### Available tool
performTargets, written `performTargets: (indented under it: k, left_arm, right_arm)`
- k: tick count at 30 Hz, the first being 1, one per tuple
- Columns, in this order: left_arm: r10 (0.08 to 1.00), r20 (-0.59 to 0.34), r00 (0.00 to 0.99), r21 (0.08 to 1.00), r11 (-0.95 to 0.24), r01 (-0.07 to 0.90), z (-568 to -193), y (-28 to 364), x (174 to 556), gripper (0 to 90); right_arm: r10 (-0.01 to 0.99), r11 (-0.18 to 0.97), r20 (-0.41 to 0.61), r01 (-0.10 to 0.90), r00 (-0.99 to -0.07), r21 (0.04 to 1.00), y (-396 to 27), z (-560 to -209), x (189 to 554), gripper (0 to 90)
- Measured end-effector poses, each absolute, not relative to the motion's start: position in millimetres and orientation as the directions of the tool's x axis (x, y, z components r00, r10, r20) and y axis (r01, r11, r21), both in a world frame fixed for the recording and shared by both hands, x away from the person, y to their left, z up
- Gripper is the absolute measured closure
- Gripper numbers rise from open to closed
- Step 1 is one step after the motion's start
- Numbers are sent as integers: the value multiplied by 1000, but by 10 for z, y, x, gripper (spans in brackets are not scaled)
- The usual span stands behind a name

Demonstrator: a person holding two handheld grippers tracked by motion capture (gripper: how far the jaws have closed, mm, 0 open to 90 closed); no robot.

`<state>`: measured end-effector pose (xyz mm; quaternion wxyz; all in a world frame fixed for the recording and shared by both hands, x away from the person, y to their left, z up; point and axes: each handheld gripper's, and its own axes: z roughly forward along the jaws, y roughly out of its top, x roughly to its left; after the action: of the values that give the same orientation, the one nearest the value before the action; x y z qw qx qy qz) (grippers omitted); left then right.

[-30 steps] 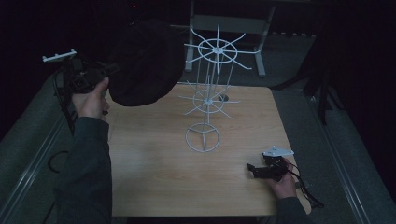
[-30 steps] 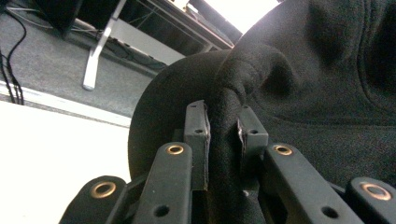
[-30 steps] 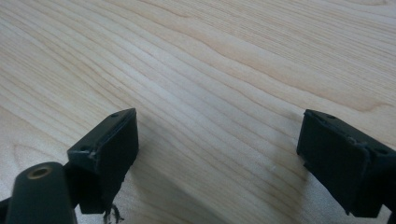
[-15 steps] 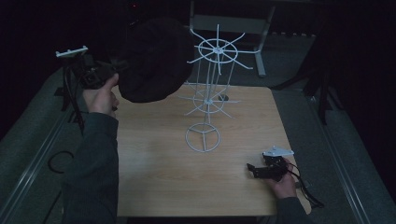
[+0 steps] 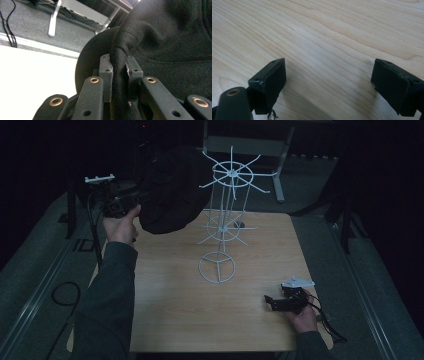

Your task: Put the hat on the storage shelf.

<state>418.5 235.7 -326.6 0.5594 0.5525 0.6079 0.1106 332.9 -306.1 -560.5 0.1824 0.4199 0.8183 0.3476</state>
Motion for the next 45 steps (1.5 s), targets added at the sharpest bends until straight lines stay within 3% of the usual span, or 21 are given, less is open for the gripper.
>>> performTargets:
  k: [23, 34, 45]
  left_arm:
    - [822, -501, 271, 758, 265, 596, -3351, 2194, 4248, 734]
    - [808, -509, 296, 763, 265, 589, -3338, 2181, 4254, 587]
    - [822, -475, 314, 782, 230, 580, -3328, 2186, 4240, 570]
  right_arm:
    - [813, 406, -7, 559, -582, 723, -3062, -5606, 3330, 126]
    - [813, 407, -8, 559, -583, 723, -3062, -5605, 3330, 126]
    - [813, 407, -7, 559, -582, 723, -3062, -5605, 3329, 125]
